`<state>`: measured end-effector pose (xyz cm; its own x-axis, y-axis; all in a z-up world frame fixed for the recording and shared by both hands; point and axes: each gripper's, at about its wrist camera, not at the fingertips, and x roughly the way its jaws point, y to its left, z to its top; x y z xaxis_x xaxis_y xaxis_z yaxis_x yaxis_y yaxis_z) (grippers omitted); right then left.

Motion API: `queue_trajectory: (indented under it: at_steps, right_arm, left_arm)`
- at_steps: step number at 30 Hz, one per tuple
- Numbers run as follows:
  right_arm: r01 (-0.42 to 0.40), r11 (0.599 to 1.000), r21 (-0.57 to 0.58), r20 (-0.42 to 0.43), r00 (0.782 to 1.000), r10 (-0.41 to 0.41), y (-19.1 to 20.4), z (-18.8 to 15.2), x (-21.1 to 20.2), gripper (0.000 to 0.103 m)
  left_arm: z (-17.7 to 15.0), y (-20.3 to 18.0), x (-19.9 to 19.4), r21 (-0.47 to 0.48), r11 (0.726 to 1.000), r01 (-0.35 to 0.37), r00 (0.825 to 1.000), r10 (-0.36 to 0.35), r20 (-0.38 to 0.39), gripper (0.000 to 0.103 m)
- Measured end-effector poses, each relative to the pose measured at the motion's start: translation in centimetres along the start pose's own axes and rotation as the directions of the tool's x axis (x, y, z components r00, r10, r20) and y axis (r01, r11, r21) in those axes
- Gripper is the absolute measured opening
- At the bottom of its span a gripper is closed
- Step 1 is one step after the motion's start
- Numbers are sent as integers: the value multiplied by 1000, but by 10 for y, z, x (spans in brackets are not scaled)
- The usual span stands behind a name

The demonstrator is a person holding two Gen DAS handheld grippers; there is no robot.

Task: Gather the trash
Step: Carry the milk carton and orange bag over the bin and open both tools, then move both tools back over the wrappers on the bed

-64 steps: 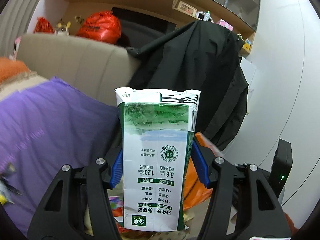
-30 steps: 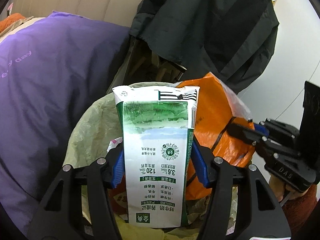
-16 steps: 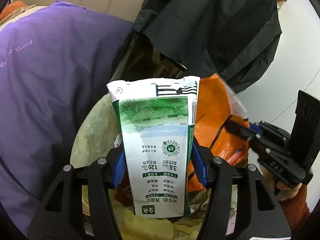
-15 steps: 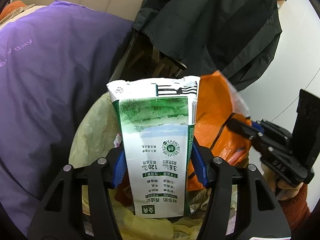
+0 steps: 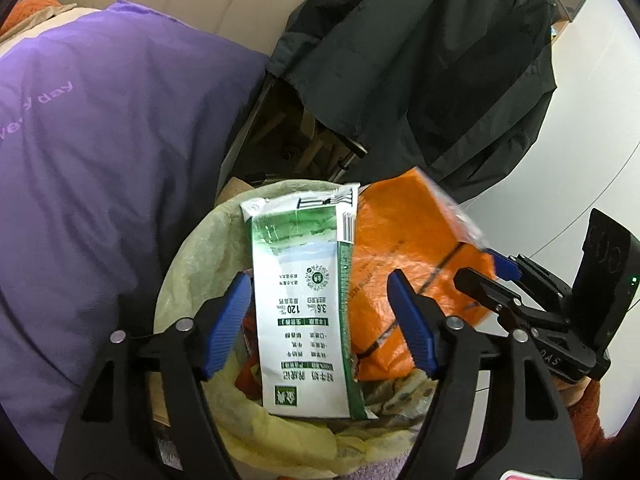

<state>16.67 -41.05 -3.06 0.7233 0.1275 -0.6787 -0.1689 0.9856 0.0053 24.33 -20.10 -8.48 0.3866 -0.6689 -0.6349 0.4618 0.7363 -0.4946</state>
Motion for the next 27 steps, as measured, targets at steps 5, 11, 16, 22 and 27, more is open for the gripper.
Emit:
queue_trajectory:
  at_steps: [5, 11, 16, 22, 27]
  right_arm:
    - [46, 999, 6, 46, 998, -46, 7, 5, -19, 49]
    - [61, 998, 31, 136, 989, -65, 22, 18, -53, 53]
    - [36, 999, -1, 190, 981, -35, 51, 27, -73, 62]
    - [-51, 996, -73, 199, 978, 64, 100, 41, -77, 62]
    - [-34, 991, -129, 192, 980, 59, 143, 52, -66, 62]
  left_arm:
    - [0, -8, -31, 37, 998, -60, 996, 57, 70, 68]
    - [-5, -8, -84, 64, 982, -175, 970, 161, 181, 68]
    - [-13, 9, -133, 50, 969, -243, 945, 225, 237, 68]
    - [-23, 56, -199, 0, 935, -354, 898, 340, 280, 68]
    - [-28, 101, -253, -58, 900, -432, 846, 427, 320, 68]
